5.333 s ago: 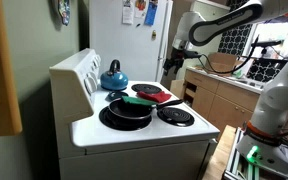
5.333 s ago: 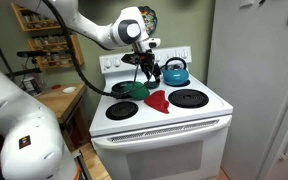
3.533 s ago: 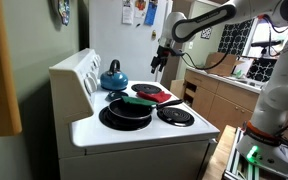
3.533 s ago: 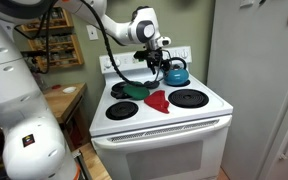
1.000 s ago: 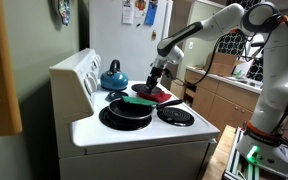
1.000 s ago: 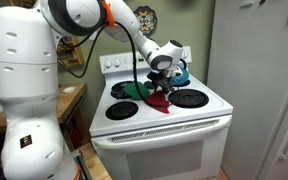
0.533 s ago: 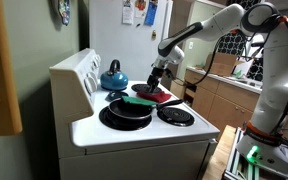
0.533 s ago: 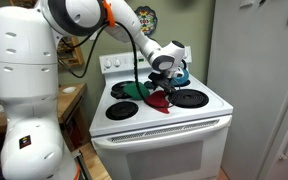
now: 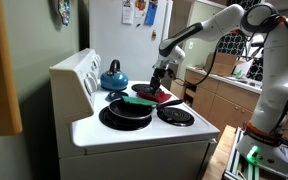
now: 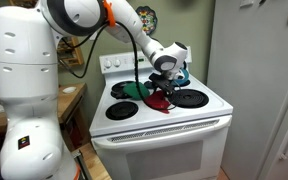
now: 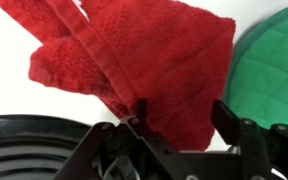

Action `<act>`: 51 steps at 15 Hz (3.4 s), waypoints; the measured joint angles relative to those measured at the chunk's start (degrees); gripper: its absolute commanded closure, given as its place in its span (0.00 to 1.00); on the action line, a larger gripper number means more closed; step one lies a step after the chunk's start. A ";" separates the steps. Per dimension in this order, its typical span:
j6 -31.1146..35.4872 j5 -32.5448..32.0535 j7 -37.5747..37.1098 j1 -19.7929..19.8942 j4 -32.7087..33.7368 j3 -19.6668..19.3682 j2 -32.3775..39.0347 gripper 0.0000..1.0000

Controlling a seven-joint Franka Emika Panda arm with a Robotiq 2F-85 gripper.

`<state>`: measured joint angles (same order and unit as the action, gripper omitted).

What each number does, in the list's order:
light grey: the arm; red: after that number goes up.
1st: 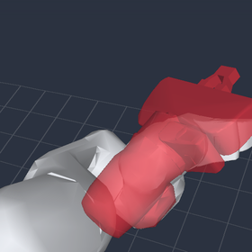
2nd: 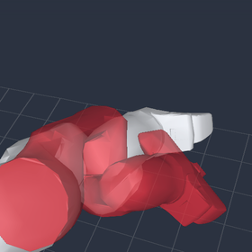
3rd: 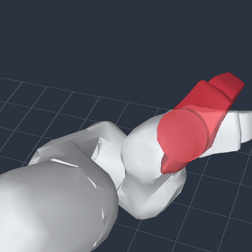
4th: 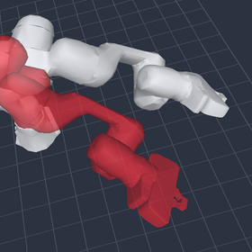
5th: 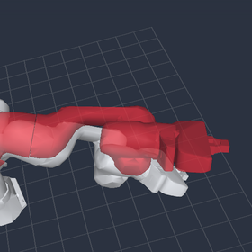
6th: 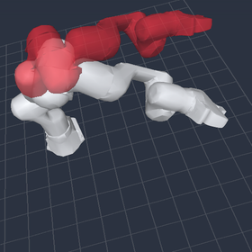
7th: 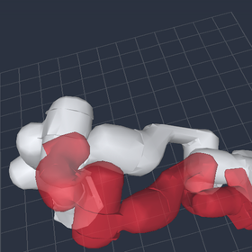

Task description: Unfold the red towel on the stove

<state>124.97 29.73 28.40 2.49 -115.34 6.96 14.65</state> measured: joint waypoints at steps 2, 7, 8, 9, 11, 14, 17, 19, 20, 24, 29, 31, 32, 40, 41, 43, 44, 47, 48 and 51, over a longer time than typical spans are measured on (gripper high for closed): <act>-0.17 -0.01 0.00 0.03 0.01 -0.20 -0.01 0.00; -0.17 -0.01 0.01 0.25 0.33 -0.79 -0.07 0.10; -0.22 -0.01 0.01 0.25 0.35 -0.83 -0.03 0.20; -0.42 -0.01 0.02 0.25 0.35 -0.83 0.03 0.20; -1.22 -0.15 0.02 0.25 0.36 -0.84 0.16 0.31; -1.99 -0.49 0.02 0.25 0.37 -0.85 0.32 0.26; -2.69 -0.82 0.01 0.25 0.45 -0.89 0.40 0.45; -2.94 -0.88 0.00 0.25 0.58 -0.91 0.40 0.63; -3.11 -0.89 0.00 0.25 0.64 -0.92 0.41 0.71; -3.98 -0.89 0.00 0.25 0.71 -0.95 0.52 0.99; -4.29 -0.88 0.00 0.25 0.77 -0.98 0.64 0.99; -4.30 -0.84 -0.22 0.25 1.00 -0.99 0.60 0.99; -4.29 -0.84 -0.55 0.24 1.21 -0.99 0.46 0.99; 2.14 -14.10 -18.11 -3.06 1.14 -1.15 -6.95 0.99; 2.72 -17.43 -21.65 -3.57 1.07 -1.25 -8.02 0.99; 3.85 -24.26 -28.57 -4.37 0.89 -1.46 -9.99 0.99; 4.32 -27.64 -31.86 -4.64 0.80 -1.55 -10.90 0.99; 5.01 -37.90 -40.90 -5.15 0.61 -1.58 -13.41 0.99; 5.03 -41.18 -43.68 -5.36 0.56 -1.57 -14.15 0.99; 5.04 -49.59 -50.70 -6.09 0.24 -1.31 -16.33 0.99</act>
<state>130.01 -19.86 -22.29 -3.60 -115.10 5.66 -1.67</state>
